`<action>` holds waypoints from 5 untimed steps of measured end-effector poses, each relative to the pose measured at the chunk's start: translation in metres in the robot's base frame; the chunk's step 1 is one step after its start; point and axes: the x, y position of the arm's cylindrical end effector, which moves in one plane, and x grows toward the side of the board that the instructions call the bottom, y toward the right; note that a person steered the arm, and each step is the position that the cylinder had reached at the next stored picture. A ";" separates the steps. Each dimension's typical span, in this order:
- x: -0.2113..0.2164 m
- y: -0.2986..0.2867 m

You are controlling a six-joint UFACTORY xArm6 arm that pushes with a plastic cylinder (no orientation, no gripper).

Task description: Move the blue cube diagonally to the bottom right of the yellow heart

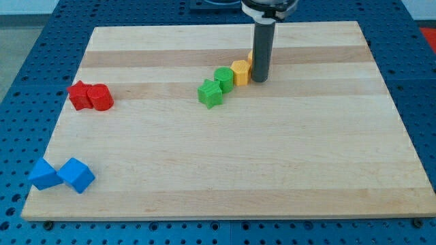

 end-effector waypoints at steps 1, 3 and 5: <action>0.000 -0.005; 0.003 -0.007; 0.120 0.045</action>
